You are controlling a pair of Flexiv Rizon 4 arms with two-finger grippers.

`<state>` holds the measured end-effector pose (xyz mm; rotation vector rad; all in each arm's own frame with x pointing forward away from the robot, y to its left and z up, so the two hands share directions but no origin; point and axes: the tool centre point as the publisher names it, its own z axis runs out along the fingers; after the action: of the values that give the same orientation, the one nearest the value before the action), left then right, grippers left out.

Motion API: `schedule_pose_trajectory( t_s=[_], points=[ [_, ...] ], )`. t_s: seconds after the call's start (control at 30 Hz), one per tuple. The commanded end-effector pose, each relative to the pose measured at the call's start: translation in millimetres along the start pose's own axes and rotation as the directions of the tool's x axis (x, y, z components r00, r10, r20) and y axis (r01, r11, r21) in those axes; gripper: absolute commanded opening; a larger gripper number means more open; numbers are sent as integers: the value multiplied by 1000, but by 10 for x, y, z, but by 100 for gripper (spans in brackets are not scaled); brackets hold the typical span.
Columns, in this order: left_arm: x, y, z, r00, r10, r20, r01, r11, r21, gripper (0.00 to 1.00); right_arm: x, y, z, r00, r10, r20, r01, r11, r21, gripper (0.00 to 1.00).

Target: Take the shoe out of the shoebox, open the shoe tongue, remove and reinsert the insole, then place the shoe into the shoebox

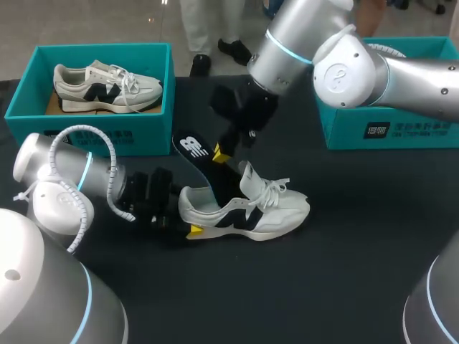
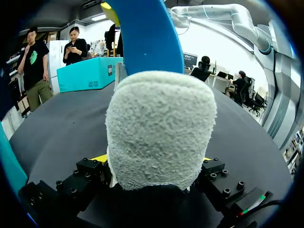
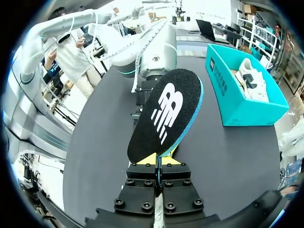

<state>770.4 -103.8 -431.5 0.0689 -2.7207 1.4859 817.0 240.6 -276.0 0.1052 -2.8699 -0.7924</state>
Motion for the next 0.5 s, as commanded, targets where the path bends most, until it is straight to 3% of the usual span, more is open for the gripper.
schedule_pose_trajectory(
  t_s=[0.03,0.5],
  points=[
    [-8,54,79,1000,0,2,0,1000,-4,0,9,37,-92,1000,2,22,-2,1000,6,0],
    [-8,54,79,1000,0,2,0,1000,-4,0,-82,180,-365,996,-4,84,7,1000,-27,0]
  ],
)
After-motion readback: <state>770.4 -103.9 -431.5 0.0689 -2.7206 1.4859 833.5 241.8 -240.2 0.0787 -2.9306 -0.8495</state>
